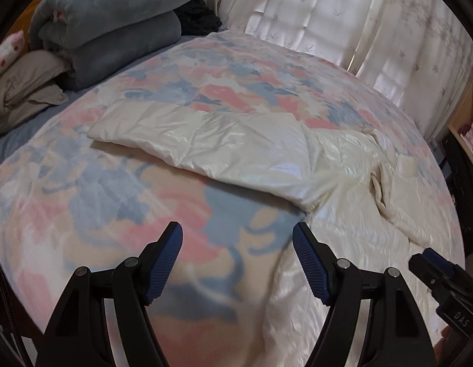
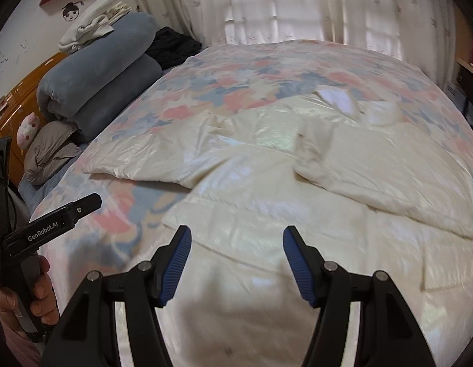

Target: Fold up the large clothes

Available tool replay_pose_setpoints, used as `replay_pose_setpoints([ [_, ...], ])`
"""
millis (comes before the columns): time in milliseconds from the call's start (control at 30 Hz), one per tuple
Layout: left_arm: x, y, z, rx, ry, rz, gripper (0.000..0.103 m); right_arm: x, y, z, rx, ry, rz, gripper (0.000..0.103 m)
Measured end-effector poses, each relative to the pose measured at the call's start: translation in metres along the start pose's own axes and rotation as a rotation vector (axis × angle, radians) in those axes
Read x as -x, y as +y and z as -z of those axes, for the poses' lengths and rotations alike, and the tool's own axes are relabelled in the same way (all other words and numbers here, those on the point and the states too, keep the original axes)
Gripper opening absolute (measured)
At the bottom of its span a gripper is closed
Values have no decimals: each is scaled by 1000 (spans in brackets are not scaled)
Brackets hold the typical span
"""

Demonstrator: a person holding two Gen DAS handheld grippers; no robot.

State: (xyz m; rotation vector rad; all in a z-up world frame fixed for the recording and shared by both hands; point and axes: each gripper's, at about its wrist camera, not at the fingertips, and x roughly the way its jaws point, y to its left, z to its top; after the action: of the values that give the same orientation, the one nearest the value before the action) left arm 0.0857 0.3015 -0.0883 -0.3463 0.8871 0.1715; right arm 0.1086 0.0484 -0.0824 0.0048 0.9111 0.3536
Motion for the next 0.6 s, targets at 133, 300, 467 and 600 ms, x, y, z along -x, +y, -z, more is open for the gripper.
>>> replay_pose_setpoints([
  [133,-26,19,-17,51,28,45,73,-25,19,-24,22,-1,-7,62],
  [300,-71,60,-35,174,65,79,73,-60,43,-50,59,-18,-27,62],
  [467,-117,103,-47,301,120,54,73,-108,65,-69,117,-12,4,50],
  [600,-143,133,-51,403,156,69,73,-146,74,-80,134,21,14,36],
])
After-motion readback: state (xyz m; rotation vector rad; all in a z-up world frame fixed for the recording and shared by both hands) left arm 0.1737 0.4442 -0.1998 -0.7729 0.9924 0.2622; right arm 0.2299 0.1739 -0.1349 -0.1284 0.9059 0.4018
